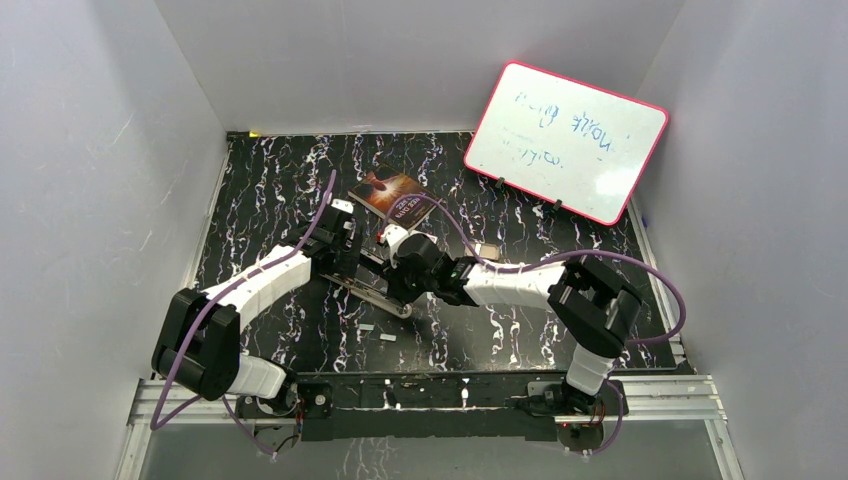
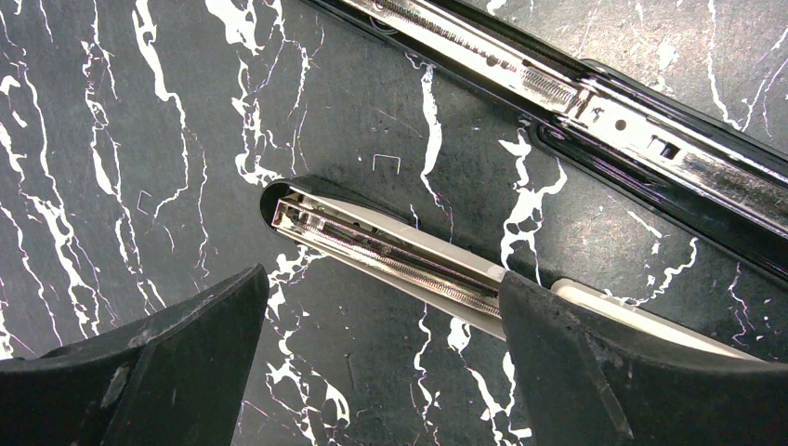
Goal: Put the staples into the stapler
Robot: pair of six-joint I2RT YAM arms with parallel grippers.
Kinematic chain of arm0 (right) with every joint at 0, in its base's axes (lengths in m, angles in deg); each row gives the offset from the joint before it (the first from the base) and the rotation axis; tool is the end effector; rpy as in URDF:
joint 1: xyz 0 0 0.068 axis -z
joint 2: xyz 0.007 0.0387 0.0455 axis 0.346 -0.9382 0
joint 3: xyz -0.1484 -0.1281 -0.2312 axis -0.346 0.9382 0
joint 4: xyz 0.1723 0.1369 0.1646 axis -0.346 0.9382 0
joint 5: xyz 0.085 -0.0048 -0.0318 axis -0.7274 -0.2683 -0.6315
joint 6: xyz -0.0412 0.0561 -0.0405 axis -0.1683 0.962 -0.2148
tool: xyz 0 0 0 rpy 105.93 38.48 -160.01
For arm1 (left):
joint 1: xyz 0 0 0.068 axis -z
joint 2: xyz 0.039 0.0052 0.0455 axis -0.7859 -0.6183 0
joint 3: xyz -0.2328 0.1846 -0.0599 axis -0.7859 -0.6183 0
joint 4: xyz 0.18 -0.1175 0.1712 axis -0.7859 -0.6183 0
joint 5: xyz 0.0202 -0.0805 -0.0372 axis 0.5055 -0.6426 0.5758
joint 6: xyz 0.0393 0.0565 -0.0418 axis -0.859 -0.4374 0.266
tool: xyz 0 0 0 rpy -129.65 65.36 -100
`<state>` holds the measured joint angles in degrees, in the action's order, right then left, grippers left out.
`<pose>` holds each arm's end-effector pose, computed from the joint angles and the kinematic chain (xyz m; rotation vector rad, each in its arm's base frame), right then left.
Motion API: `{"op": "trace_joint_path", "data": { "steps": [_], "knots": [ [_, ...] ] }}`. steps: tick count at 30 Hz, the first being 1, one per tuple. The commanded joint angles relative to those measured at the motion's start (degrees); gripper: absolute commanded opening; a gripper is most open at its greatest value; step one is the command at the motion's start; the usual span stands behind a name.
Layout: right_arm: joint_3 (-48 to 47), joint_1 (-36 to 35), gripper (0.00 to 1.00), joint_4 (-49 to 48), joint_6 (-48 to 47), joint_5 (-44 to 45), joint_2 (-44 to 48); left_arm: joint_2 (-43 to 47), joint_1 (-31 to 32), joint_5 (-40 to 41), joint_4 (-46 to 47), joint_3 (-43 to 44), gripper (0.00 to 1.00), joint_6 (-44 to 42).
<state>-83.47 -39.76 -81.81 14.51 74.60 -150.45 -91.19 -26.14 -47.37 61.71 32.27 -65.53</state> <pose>0.2082 0.3590 0.1927 -0.8673 2.1235 0.7023 0.2848 -0.1059 0.2090 0.2125 2.3828 0.2467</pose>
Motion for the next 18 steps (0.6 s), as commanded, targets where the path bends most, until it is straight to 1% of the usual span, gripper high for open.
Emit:
{"op": "trace_joint_path", "data": {
  "steps": [1,7,9,14,18],
  "knots": [
    [-3.58,0.12,0.0,0.14,-0.91,1.18,-0.6,0.82,0.26,1.37,-0.64,-0.31,0.93,-0.47],
    [-3.82,0.1,0.0,0.44,-1.58,1.56,-0.45,0.85,0.25,1.41,-0.67,-0.26,0.93,-0.48],
    [-3.05,0.06,0.0,-1.25,-2.15,1.25,0.74,0.83,0.21,1.41,-0.66,-0.28,0.93,-0.42],
    [2.36,0.13,0.0,-11.19,-2.31,-4.28,5.55,0.82,0.26,1.41,-0.59,-0.28,0.93,-0.46],
    [1.82,0.12,0.0,-11.33,-1.6,-7.76,4.52,0.84,0.25,1.41,-0.58,-0.26,0.93,-0.48]
  ]
}}
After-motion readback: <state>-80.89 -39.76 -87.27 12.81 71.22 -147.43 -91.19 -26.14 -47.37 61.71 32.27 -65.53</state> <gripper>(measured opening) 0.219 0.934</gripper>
